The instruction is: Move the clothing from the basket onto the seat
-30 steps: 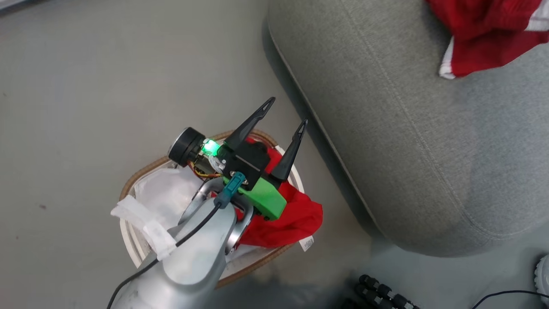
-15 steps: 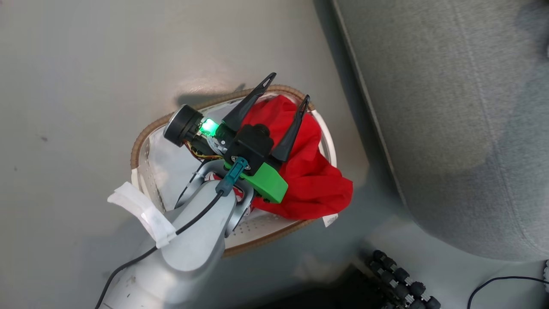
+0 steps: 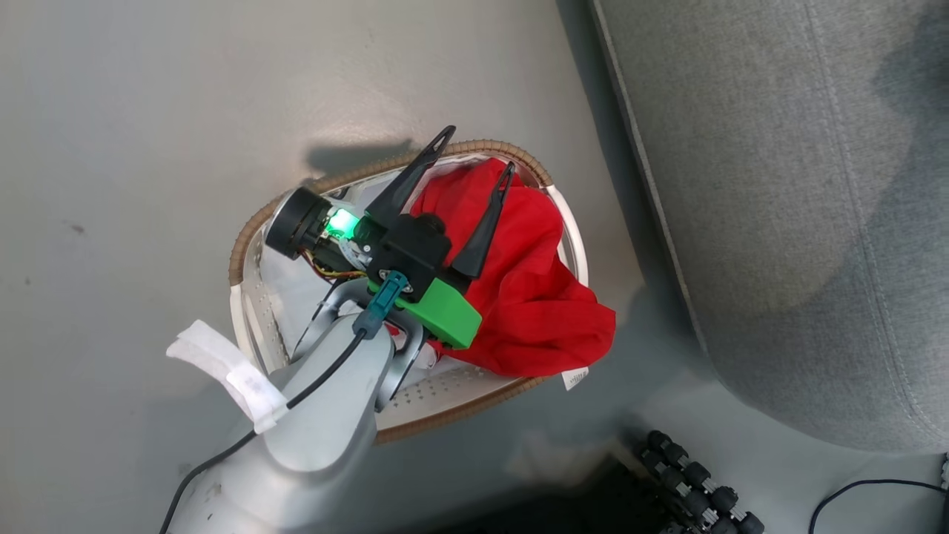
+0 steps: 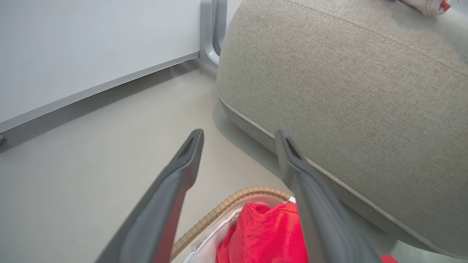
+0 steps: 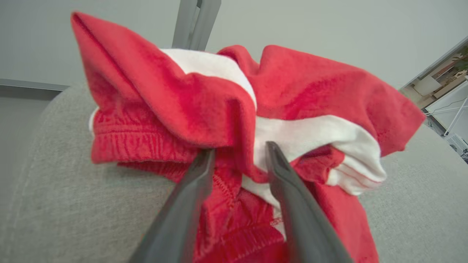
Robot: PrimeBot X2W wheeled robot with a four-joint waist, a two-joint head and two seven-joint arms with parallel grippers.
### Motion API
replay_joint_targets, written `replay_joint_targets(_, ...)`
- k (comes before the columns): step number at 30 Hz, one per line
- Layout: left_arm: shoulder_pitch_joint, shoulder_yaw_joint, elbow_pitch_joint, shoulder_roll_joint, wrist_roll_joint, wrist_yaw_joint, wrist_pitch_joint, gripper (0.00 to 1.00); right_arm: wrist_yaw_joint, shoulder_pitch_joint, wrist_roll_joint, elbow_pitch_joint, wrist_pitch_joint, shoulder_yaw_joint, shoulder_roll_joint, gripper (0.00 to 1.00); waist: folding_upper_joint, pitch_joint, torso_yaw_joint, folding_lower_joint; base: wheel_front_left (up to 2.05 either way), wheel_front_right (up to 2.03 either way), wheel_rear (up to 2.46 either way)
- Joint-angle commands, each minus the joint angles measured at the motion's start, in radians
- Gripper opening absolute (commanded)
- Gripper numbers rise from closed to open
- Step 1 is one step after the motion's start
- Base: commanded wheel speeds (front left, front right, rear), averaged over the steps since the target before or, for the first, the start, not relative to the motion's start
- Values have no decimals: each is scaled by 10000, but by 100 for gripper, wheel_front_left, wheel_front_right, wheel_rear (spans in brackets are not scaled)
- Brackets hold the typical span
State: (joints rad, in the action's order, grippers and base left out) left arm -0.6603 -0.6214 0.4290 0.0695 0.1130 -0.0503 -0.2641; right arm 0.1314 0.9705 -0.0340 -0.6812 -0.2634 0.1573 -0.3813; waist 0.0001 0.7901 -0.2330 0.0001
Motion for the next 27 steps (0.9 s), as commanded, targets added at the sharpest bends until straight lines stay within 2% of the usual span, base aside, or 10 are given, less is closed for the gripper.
replay_joint_targets(1,124,45,-24,39,50,63,-5,100,-14,-273,45,127,-22,-17,49,100,-1,-180,-86,-1,0,0,0)
replay_joint_targets(11,633,325,-154,-59,433,5,-5,100,-14,-1669,26,837,-22,-273,266,100,-1,-1524,40,-1,0,0,0)
replay_joint_targets(18,1247,769,-340,-135,767,37,-5,100,-14,-2244,53,1135,-22,-514,96,100,-1,-2948,575,-1,0,0,0)
replay_joint_targets(27,2622,1723,-631,-185,1360,251,-5,100,-14,-3259,-198,1517,-22,-943,314,100,-1,-4808,1413,-1,0,0,0)
